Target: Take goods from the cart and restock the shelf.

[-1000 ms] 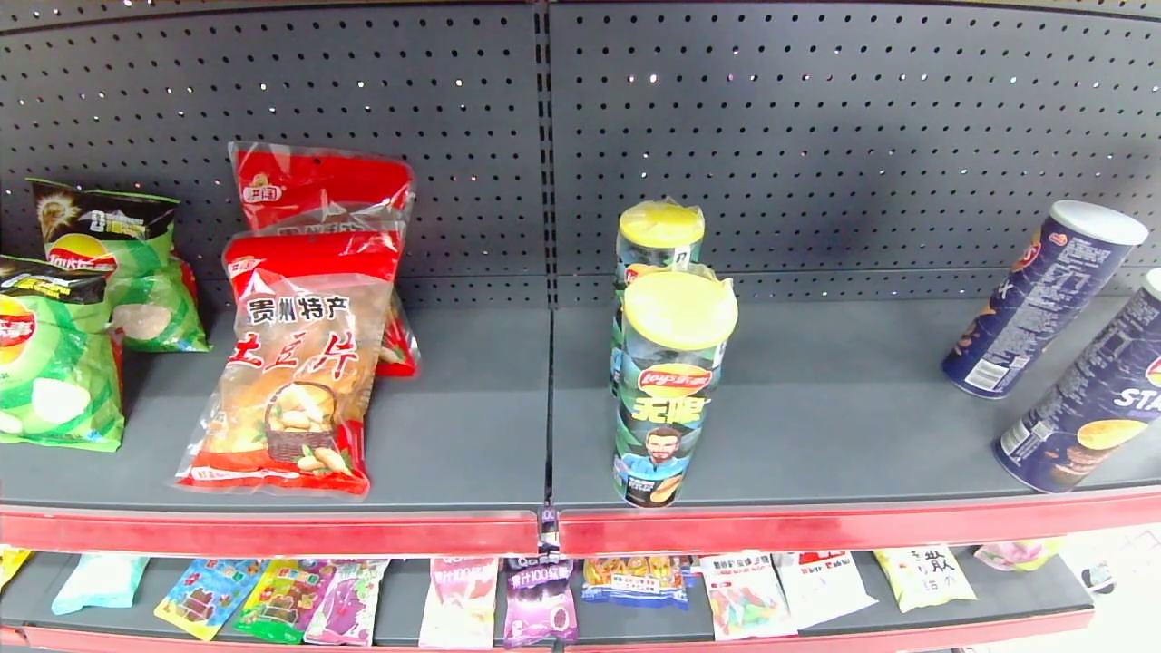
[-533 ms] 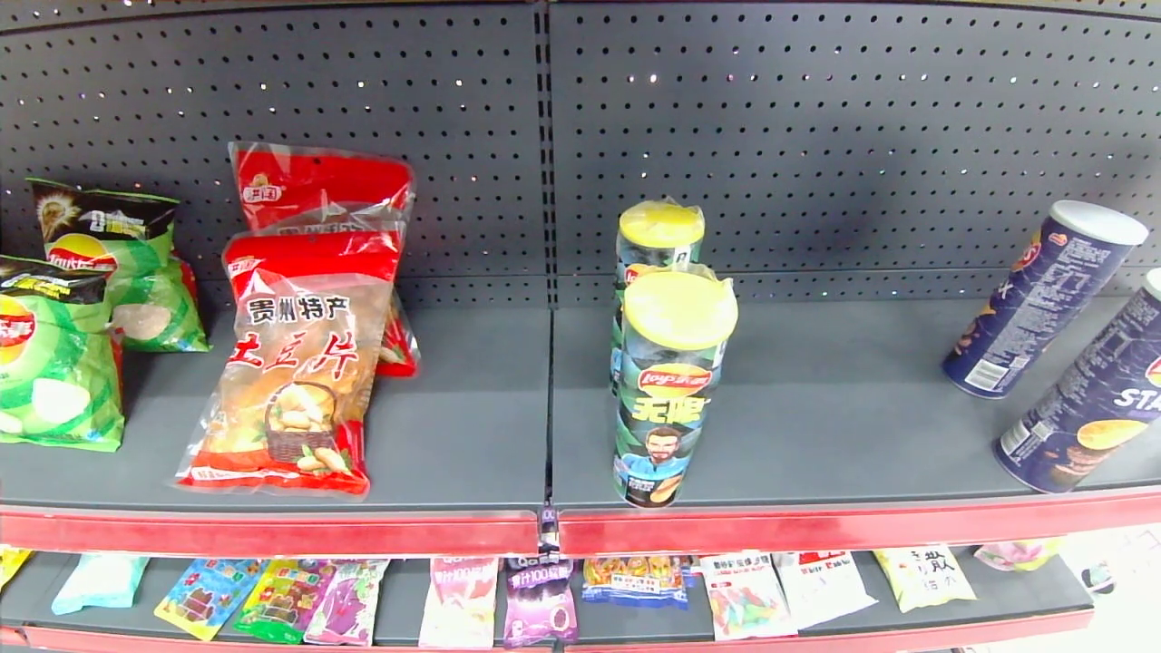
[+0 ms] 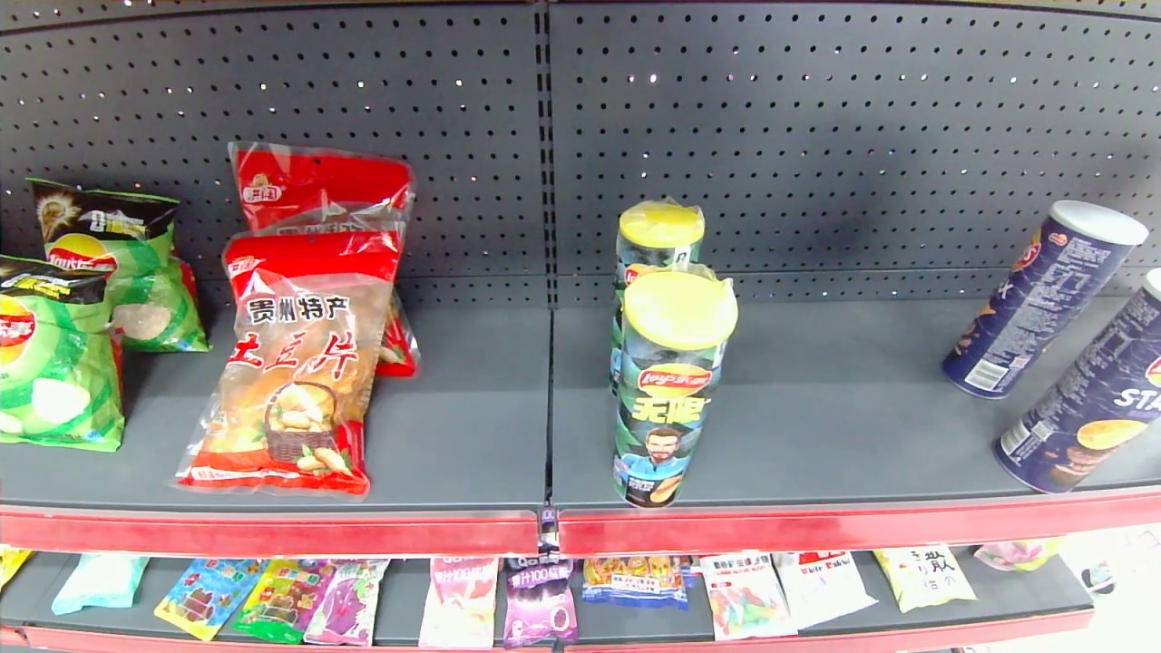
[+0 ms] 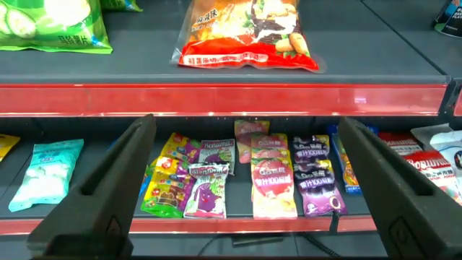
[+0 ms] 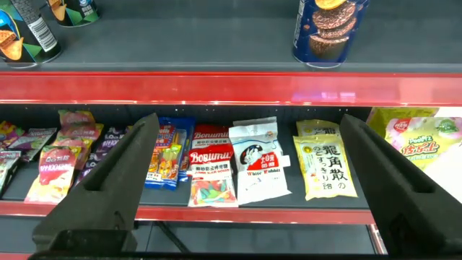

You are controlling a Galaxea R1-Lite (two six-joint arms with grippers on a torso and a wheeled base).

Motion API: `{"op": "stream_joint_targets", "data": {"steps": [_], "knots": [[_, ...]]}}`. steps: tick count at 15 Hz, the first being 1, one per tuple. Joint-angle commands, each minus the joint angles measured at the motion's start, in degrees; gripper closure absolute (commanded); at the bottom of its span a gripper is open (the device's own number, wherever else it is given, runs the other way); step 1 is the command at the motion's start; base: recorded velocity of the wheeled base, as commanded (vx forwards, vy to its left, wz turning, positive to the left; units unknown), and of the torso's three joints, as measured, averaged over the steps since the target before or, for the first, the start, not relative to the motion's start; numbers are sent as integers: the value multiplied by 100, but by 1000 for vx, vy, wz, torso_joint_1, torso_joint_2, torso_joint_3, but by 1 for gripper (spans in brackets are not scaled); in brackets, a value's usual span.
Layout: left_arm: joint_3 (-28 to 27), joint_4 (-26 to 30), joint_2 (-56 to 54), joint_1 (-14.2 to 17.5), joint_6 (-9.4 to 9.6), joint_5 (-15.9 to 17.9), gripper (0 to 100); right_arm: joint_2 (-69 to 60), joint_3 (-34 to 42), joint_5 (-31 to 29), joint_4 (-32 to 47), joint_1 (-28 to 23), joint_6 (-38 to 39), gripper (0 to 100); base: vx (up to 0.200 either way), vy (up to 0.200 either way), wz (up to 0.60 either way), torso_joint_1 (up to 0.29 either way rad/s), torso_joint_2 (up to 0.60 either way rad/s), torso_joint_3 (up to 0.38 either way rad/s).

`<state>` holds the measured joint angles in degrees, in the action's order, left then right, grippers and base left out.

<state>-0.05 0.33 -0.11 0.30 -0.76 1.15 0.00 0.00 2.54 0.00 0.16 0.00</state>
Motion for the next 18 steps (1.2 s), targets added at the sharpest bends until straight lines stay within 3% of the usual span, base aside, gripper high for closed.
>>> {"op": "stream_joint_targets", "data": {"steps": [1, 18], "knots": [[5, 2, 11, 5, -4, 0, 0, 9, 0, 1, 0, 2, 0, 0, 0, 0, 0, 0, 0, 0], [5, 2, 11, 5, -4, -9, 0, 9, 0, 1, 0, 2, 0, 0, 0, 0, 0, 0, 0, 0]]}}
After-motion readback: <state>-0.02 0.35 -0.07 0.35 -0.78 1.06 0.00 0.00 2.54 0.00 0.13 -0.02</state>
